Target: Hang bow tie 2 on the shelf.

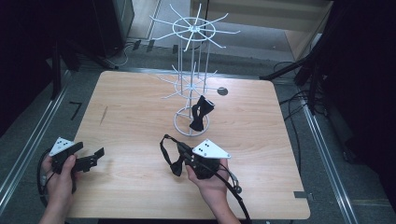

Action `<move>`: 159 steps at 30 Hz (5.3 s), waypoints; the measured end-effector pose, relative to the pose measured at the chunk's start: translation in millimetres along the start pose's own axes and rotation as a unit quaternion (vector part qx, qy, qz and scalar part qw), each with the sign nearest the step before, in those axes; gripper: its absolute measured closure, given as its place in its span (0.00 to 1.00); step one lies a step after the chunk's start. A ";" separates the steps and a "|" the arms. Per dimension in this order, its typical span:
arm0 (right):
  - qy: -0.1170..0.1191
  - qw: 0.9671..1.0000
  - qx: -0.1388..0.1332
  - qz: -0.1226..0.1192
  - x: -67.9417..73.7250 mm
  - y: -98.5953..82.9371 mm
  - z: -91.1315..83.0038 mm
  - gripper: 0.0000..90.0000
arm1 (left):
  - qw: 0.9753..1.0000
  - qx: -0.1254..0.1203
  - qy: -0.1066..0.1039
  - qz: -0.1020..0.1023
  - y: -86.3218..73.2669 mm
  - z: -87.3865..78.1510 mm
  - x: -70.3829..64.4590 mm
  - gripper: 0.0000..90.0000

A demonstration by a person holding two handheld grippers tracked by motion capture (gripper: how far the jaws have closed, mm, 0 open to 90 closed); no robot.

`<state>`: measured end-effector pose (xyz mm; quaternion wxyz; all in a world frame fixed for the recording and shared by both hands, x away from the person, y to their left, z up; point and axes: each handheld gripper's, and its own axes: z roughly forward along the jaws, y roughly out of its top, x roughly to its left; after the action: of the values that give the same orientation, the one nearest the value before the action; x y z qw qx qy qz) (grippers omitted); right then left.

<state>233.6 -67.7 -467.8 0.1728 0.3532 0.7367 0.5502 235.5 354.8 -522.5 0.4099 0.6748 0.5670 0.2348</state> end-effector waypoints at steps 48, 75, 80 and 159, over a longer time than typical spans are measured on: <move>-0.017 0.998 -0.061 -0.004 -6.0 29.3 -24.8 0.95 | 1.000 -0.001 0.001 0.001 -0.1 0.0 -0.2 0.09; -0.024 0.995 -0.093 -0.014 -7.2 46.1 -33.4 0.95 | 1.000 -0.001 0.002 0.001 -0.1 -0.3 -0.2 0.09; -0.025 0.995 -0.096 -0.014 -9.1 50.8 -33.0 0.95 | 1.000 0.000 0.001 0.001 0.0 -0.3 -0.2 0.09; -0.100 0.993 -0.036 0.059 -79.2 23.7 6.0 0.57 | 1.000 -0.001 0.000 0.001 0.1 0.0 0.1 0.09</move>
<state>300.0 -116.4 -458.3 0.2252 0.4427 0.6733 0.5477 235.6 354.9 -522.4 0.4104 0.6751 0.5660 0.2358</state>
